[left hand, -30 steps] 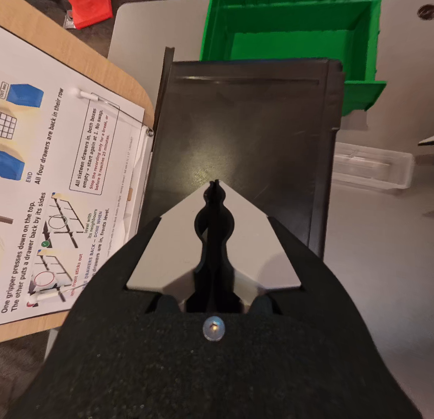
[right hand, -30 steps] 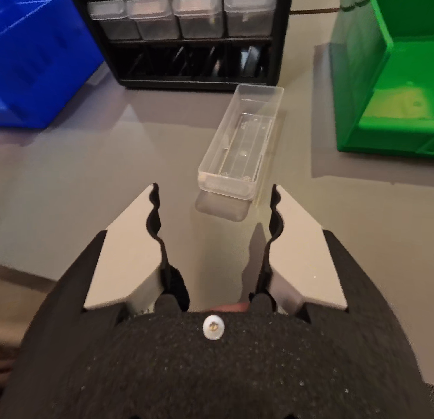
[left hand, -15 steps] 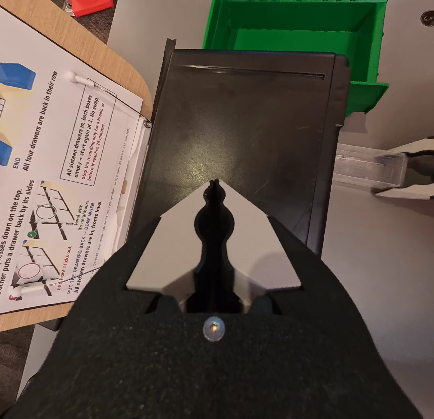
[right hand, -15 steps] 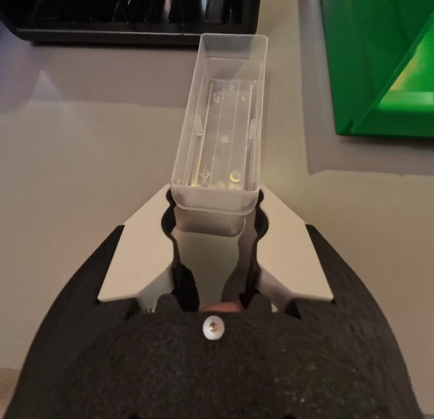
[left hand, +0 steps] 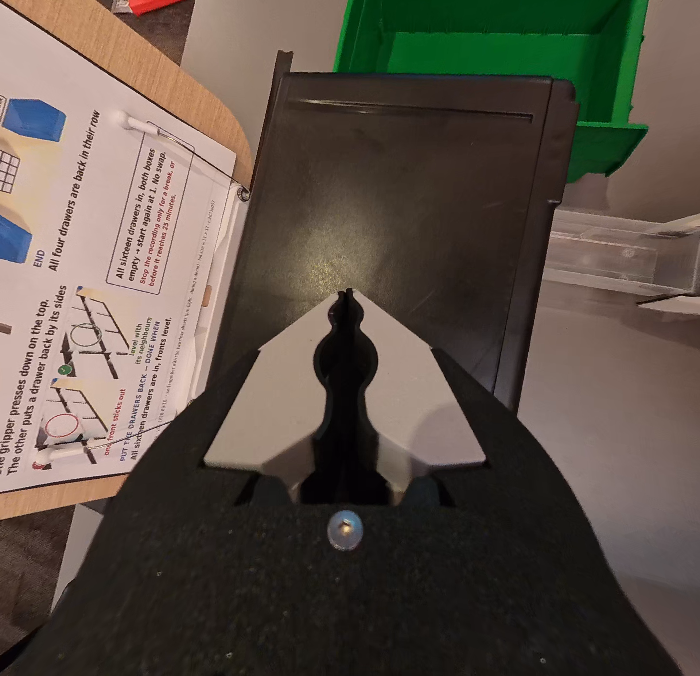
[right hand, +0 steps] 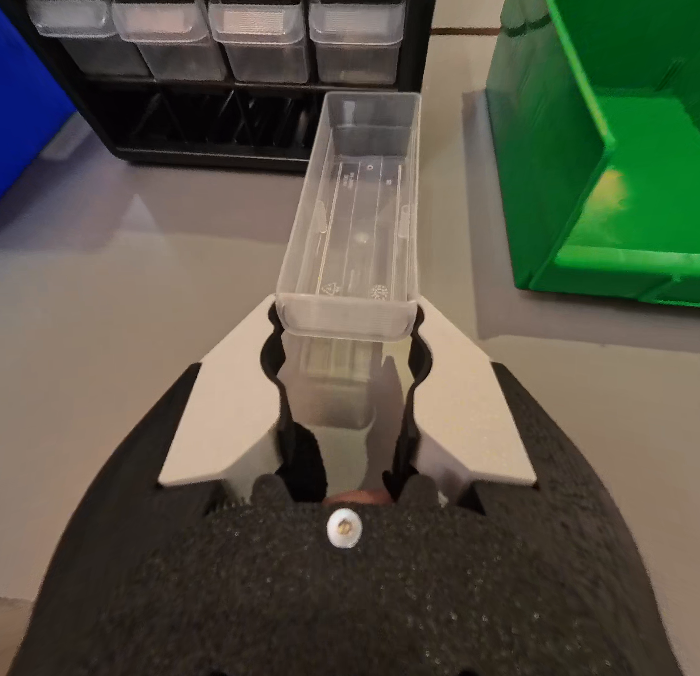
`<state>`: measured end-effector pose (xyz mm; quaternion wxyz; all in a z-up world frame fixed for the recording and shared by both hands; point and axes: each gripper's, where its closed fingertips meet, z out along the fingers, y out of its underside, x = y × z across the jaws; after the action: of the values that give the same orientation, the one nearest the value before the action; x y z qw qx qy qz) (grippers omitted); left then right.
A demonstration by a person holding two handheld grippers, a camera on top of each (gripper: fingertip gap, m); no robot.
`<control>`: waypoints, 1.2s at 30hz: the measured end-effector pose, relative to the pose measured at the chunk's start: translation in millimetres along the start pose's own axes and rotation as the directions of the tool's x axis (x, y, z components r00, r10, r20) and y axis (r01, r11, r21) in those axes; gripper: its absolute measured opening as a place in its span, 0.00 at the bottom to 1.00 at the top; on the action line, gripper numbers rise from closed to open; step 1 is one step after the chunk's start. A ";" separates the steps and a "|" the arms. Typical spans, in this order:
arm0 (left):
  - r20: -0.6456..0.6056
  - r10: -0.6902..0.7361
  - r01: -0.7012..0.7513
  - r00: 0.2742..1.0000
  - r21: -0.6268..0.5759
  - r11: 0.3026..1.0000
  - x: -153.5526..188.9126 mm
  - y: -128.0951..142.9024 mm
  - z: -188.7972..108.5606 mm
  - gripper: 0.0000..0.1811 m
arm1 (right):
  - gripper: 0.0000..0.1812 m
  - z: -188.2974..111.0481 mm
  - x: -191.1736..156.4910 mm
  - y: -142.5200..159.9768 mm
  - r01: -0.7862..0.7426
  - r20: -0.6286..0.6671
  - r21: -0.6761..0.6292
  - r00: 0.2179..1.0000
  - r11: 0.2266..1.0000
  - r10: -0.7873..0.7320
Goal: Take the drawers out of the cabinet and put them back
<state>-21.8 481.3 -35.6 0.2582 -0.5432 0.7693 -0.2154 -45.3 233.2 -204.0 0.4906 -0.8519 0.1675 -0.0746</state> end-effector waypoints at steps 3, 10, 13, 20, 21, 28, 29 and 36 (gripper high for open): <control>0.013 0.012 -0.012 1.000 -0.018 1.000 -0.1 0.1 -0.1 0.00 | 0.36 11.9 -5.1 -5.6 -0.058 0.045 -0.028 0.997 0.998 0.060; 0.022 0.013 -0.012 1.000 -0.030 0.999 -0.1 0.2 -0.1 0.00 | 0.36 32.8 -16.0 -5.4 -0.058 0.048 -0.130 0.997 0.990 0.065; 0.008 0.007 -0.006 1.000 -0.030 1.000 -0.1 0.2 0.0 0.00 | 0.36 34.4 -14.7 -8.0 -0.040 0.024 -0.132 0.999 0.990 0.044; -0.001 -0.001 0.001 1.000 -0.021 1.000 0.0 0.3 -0.1 0.00 | 0.36 34.3 -12.2 -8.6 -0.032 -0.001 -0.157 0.999 0.987 0.033; -0.001 -0.001 0.001 1.000 -0.020 1.000 0.1 0.3 0.0 0.00 | 0.36 34.2 -12.9 -9.1 -0.024 -0.004 -0.161 1.000 0.987 0.023; 0.007 0.000 0.000 1.000 -0.023 1.000 0.0 0.3 -0.1 0.00 | 0.36 35.6 -16.4 -6.1 -0.036 -0.010 -0.213 0.999 0.976 0.035; 0.008 0.000 0.000 1.000 -0.023 1.000 0.0 0.2 0.1 0.00 | 0.36 35.2 -17.0 -6.1 -0.053 -0.008 -0.220 0.999 0.974 0.052; 0.004 -0.004 0.004 1.000 -0.019 1.000 -0.1 0.1 0.1 0.00 | 0.36 31.7 -17.0 -12.3 -0.047 -0.014 -0.252 0.999 0.967 0.045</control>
<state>-21.8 481.4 -35.7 0.2542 -0.5475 0.7698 -0.2075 -49.3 270.8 -208.9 0.3792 -0.9029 0.1974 -0.0446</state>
